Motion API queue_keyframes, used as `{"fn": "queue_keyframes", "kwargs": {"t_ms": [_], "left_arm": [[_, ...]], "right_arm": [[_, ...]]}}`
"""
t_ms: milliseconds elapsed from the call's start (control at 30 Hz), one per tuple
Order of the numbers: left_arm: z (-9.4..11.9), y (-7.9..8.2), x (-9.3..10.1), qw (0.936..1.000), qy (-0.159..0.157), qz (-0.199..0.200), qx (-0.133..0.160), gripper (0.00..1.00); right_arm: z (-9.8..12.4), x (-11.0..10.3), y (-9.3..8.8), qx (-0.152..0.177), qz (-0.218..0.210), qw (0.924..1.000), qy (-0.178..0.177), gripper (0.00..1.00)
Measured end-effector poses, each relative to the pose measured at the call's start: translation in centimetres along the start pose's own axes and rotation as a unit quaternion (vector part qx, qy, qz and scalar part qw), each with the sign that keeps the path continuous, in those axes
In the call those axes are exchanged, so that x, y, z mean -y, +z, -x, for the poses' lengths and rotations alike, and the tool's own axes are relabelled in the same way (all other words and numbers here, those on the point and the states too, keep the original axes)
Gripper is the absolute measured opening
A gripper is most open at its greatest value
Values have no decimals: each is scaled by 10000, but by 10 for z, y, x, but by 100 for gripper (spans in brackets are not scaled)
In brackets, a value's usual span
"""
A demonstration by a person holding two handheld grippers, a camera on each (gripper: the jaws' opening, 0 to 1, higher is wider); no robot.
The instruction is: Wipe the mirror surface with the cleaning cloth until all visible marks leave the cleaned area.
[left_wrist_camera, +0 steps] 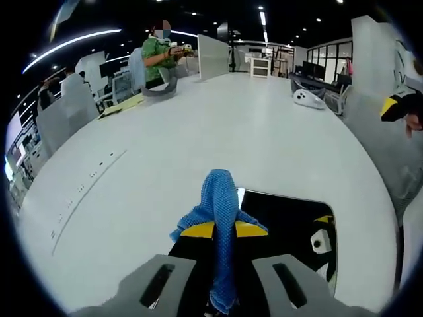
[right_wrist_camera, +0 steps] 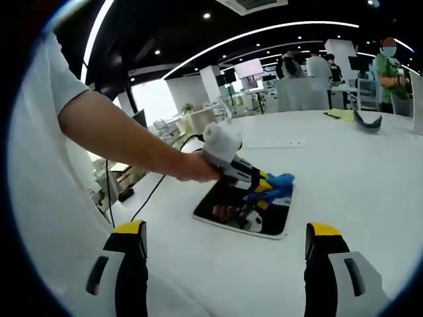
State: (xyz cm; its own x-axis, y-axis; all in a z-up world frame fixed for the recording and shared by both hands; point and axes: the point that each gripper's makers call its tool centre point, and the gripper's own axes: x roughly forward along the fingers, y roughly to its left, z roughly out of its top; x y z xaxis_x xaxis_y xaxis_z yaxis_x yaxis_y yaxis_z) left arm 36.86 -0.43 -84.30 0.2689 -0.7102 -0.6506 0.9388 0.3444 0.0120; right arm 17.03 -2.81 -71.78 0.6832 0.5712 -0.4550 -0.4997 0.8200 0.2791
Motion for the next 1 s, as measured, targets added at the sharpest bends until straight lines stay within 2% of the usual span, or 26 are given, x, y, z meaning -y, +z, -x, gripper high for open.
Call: {"fn": "queue_keyframes", "kwargs": {"t_ms": [1000], "left_arm": [[-4, 3, -21, 9998, 190, 33, 42, 7]], "right_arm": [[4, 1, -7, -150, -24, 9998, -91, 100]]}}
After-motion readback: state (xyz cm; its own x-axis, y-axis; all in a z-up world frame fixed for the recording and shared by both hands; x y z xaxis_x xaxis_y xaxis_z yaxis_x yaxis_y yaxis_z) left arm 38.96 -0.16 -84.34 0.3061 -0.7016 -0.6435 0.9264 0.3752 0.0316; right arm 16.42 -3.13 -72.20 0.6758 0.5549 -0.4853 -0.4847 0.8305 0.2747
